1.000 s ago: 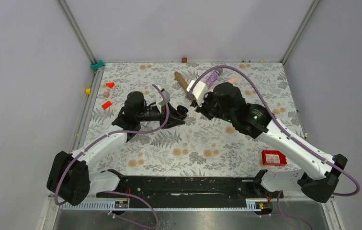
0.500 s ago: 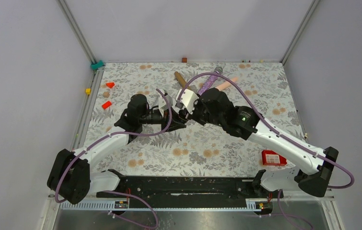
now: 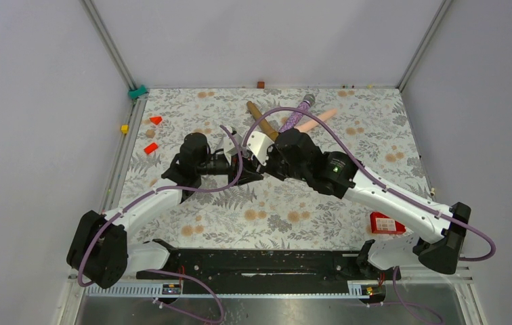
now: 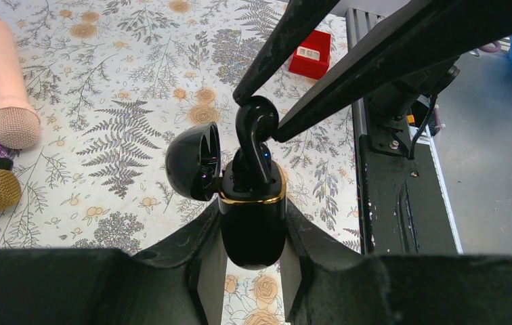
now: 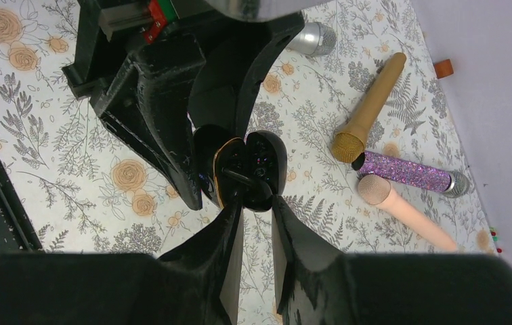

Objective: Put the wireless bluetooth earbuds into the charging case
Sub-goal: Place the earbud in the charging case.

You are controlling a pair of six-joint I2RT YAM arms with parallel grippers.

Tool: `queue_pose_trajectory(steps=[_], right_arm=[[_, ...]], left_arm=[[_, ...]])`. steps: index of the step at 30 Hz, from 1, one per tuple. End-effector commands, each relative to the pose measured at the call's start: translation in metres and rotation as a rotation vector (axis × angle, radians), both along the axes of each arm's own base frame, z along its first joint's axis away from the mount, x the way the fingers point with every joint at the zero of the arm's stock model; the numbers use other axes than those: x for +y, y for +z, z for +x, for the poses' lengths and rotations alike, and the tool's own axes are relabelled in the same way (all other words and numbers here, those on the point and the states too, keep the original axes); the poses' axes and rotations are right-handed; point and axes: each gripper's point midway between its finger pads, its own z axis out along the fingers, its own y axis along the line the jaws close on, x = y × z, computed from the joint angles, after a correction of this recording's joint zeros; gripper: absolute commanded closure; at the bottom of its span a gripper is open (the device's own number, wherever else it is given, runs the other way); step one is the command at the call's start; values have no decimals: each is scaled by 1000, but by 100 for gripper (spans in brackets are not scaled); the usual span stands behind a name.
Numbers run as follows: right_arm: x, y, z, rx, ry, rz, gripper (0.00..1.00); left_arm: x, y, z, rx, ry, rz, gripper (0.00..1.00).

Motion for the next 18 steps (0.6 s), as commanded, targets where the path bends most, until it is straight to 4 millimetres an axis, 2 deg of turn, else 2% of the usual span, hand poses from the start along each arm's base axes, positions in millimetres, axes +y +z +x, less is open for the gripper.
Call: queue_pose_trajectory(steps=[1, 9, 18], right_arm=[[7, 6, 1, -26, 0, 17, 77], [8, 10, 4, -41, -23, 33, 77], [15, 4, -7, -6, 27, 39, 77]], left_arm=[[-3, 11, 2, -53, -4, -31, 100], [-3, 9, 3, -49, -3, -28, 100], [-3, 8, 3, -49, -4, -28, 100]])
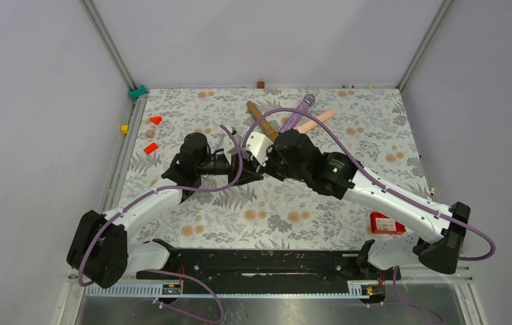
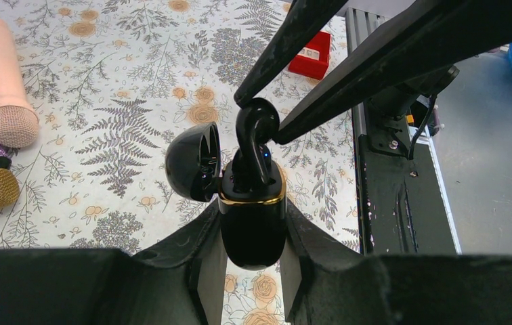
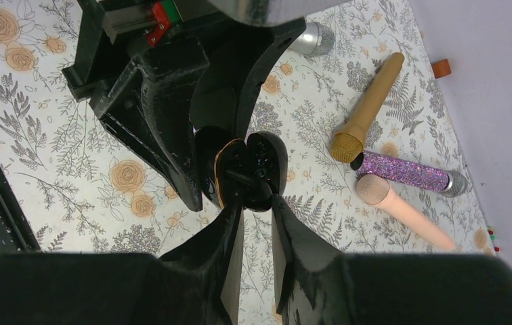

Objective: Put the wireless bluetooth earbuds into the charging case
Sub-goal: Place the earbud in the charging case.

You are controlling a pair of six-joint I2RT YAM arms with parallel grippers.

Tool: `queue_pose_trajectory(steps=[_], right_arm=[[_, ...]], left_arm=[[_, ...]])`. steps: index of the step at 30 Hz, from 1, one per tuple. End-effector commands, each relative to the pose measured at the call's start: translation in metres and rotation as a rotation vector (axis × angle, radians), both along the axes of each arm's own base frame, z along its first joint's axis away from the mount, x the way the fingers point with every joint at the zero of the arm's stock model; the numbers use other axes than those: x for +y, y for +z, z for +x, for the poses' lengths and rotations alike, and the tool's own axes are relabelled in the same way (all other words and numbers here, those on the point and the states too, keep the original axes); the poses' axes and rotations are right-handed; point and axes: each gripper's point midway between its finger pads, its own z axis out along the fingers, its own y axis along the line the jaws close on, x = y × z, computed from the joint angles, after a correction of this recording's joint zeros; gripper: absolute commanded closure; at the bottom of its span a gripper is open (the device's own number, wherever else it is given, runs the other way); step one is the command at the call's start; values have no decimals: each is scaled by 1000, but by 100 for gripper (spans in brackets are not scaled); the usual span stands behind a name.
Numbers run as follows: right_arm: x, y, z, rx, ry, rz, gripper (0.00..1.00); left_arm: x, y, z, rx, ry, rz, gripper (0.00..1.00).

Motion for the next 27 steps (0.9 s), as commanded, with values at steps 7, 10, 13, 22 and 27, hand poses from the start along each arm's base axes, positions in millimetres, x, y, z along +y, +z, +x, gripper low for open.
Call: queue_pose_trajectory(steps=[7, 10, 13, 22, 27], right_arm=[[11, 7, 6, -36, -38, 40, 77], [14, 8, 4, -21, -37, 58, 77], [17, 6, -2, 9, -13, 69, 77], [8, 15, 8, -52, -63, 61, 77], [2, 25, 9, -82, -76, 76, 77]], left_arm=[[-3, 9, 3, -54, -5, -29, 100], [-3, 8, 3, -56, -6, -30, 100], [-3, 9, 2, -57, -7, -32, 100], [-3, 9, 1, -35, -5, -34, 100], [-3, 8, 1, -35, -5, -33, 100]])
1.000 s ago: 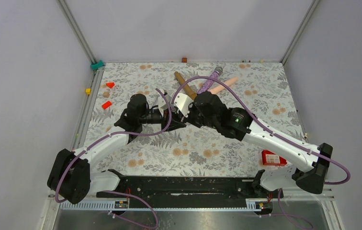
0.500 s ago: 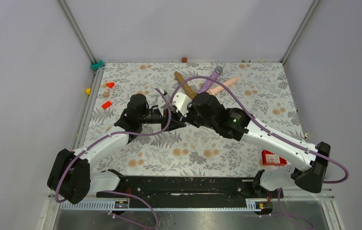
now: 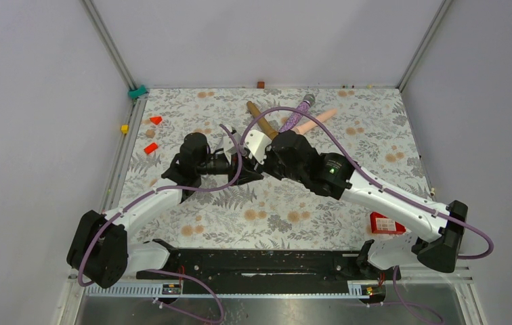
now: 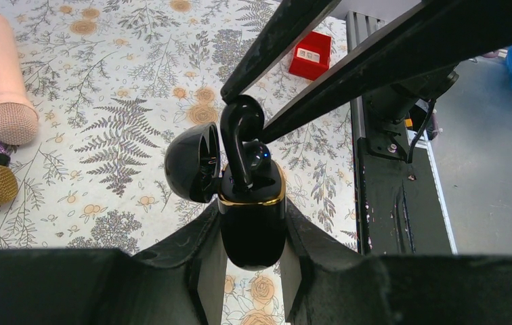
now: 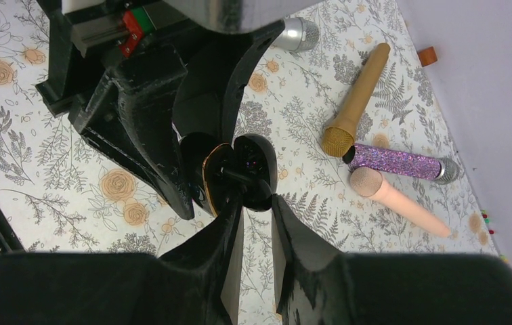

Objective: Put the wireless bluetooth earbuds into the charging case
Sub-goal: Place the earbud in the charging case.

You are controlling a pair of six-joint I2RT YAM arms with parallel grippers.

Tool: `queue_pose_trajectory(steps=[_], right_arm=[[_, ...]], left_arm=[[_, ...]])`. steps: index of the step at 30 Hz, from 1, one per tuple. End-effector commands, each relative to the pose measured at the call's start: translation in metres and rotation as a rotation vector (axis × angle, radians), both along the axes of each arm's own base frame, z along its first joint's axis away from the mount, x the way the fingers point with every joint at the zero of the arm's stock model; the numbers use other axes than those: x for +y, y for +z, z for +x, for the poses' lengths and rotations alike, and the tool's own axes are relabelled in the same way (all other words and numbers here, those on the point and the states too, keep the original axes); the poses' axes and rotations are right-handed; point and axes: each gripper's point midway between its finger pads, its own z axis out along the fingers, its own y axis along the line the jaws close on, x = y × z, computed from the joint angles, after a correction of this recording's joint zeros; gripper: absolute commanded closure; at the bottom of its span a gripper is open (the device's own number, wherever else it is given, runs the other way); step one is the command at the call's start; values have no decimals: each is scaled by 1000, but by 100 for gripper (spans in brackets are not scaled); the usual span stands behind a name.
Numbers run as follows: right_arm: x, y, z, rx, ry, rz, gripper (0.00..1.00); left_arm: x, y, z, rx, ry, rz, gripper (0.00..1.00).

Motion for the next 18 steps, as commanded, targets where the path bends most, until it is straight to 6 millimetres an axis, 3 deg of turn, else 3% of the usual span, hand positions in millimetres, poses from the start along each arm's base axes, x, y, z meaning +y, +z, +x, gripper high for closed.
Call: queue_pose_trajectory(steps=[1, 11, 18], right_arm=[[2, 28, 2, -71, -14, 75, 77], [1, 30, -1, -71, -2, 83, 78], [8, 16, -3, -38, 28, 62, 78]], left_arm=[[-3, 7, 1, -50, -12, -29, 100], [-3, 7, 1, -51, -13, -29, 100], [-3, 8, 0, -47, -16, -31, 100]])
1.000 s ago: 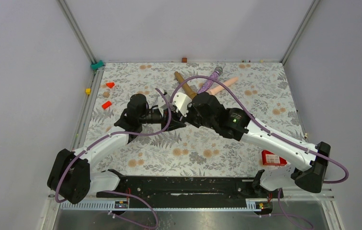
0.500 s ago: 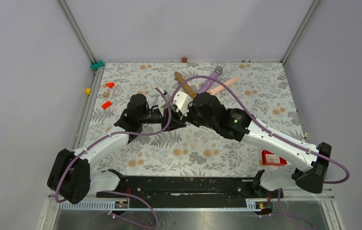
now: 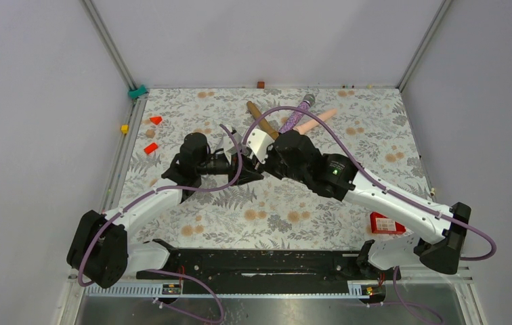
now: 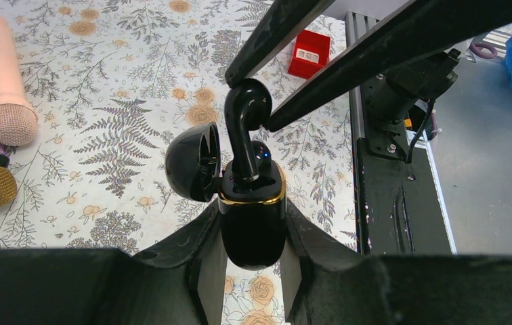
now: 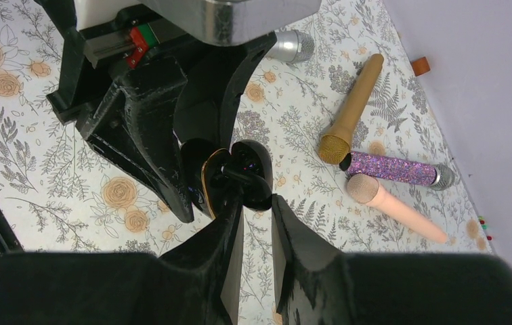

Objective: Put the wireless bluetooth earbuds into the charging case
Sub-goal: Place the earbud in the charging case.

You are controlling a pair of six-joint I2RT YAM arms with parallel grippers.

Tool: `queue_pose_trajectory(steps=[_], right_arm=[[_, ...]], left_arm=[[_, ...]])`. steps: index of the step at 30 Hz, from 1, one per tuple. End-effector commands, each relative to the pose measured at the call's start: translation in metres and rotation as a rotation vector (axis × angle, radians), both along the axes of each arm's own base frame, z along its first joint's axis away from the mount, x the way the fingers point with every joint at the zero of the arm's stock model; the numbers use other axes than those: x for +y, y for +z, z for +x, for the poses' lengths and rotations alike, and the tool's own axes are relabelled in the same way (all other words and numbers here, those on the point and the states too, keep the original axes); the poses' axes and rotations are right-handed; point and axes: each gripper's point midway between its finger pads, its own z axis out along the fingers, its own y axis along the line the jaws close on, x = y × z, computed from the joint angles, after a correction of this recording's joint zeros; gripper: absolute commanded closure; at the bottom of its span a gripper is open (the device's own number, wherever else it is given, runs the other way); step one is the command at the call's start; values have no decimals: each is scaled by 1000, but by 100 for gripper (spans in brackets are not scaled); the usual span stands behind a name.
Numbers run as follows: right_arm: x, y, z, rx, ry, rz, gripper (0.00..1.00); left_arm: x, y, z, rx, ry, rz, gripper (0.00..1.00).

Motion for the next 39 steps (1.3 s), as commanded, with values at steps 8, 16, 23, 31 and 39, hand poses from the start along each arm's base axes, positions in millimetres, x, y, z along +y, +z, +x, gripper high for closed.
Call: queue_pose_trajectory(steps=[8, 16, 23, 31, 39], right_arm=[[13, -1, -7, 15, 49, 21, 78], [17, -2, -17, 40, 98, 30, 78], [21, -7, -25, 56, 146, 13, 77], [23, -12, -29, 56, 169, -11, 74], [21, -6, -30, 52, 169, -11, 63]], left_arm=[[-3, 7, 0, -48, -15, -30, 100], [-3, 8, 1, -44, -12, -30, 100], [-3, 8, 1, -42, -12, -31, 100], [-3, 11, 0, -49, -13, -35, 100], [-2, 11, -1, -56, -15, -36, 100]])
